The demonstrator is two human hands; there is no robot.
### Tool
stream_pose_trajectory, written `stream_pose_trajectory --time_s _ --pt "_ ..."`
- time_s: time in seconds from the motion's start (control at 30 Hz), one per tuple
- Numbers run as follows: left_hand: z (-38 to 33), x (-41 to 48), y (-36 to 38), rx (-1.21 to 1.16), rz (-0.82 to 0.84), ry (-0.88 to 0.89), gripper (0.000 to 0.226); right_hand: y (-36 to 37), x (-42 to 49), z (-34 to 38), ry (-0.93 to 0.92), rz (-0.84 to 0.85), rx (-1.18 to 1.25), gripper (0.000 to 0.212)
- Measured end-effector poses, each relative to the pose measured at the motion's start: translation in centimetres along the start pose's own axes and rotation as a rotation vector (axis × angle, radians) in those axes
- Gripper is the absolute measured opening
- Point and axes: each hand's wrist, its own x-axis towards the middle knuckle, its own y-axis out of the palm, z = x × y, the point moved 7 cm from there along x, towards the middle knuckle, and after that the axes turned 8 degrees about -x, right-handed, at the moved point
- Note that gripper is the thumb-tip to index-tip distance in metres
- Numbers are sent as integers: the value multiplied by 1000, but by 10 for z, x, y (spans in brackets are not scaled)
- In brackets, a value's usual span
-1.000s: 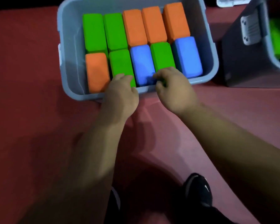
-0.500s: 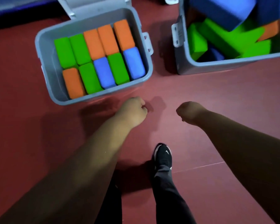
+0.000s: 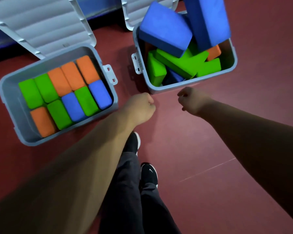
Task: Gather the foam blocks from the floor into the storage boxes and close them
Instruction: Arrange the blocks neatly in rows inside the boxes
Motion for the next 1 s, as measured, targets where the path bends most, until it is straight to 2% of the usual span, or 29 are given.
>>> stream_pose_trajectory --time_s 0.23,0.37,0.47,0.5,0.57,0.63,0.7,0.87,0.9,1.0 --pt "6 73 24 -77 48 -59 28 -15 58 -11 58 -11 120 47" --pt "3 113 13 -177 11 -94 26 -37 93 -6 71 -21 180 34" --pt "-17 139 1 -221 -15 -71 21 -57 119 -3 78 -16 285 49" --pt "-25 147 -2 -231 -16 -68 22 -63 126 -3 80 -20 339 48" --pt "-42 162 -5 -257 -17 -76 26 -70 137 -8 101 -9 462 34" --pt "-60 176 -5 -328 -38 -110 19 -72 150 -19 131 11 592 22" --pt "-70 192 1 -417 -67 -171 15 -72 161 -33 124 44 664 20" --pt "-98 223 29 -646 -158 -287 10 -66 178 -91 91 145 683 31" --pt "-102 227 38 -719 -179 -314 14 -67 179 -102 81 183 682 33" --pt "-120 239 70 -931 -222 -404 54 -79 175 -140 78 260 746 37"
